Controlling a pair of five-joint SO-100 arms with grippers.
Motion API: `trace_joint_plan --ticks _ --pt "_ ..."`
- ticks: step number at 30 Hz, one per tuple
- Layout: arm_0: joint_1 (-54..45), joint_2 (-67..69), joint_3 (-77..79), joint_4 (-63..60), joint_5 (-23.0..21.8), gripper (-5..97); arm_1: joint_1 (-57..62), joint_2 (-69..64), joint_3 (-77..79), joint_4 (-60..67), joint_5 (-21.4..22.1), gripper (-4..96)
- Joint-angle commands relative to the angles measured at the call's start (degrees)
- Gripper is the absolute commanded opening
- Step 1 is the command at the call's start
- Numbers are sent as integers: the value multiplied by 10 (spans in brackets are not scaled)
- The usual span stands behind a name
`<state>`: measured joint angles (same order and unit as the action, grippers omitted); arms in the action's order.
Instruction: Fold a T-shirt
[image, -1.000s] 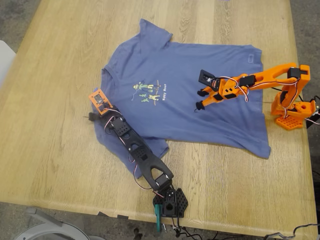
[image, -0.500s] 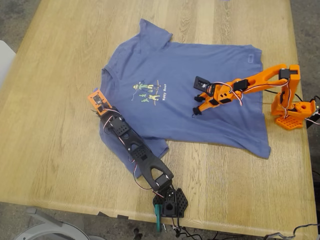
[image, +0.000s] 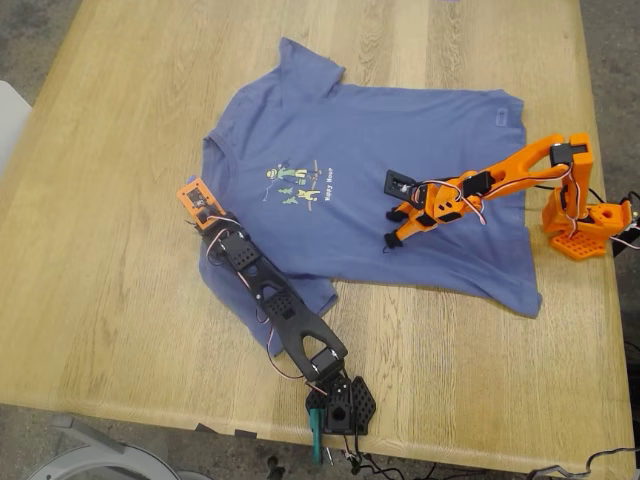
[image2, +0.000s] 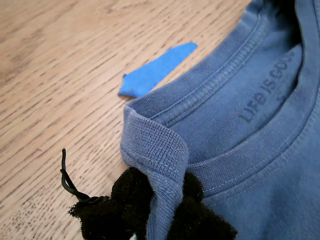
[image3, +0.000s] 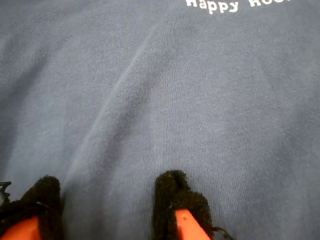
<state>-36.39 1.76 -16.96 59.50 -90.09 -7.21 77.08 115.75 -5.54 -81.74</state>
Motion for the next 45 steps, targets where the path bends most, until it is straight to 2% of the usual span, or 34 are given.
trace_joint_plan --ticks 1,9,16,18,23,34,45 --pt "20 45 -22 37 4 -1 10 -27 -29 -21 4 312" --pt "22 92 -22 101 3 -1 29 -160 -163 -47 5 301" --pt "40 146 -24 175 1 -1 36 -198 -197 -22 9 270" --pt "49 162 -24 192 0 -1 39 -199 -193 -4 9 219" --pt "80 207 -24 247 -4 -1 47 -200 -190 15 6 2" --pt "145 319 -25 296 -7 -1 123 -94 -163 34 1 0" --pt "254 409 -25 313 -11 -1 208 20 -152 32 -4 -1"
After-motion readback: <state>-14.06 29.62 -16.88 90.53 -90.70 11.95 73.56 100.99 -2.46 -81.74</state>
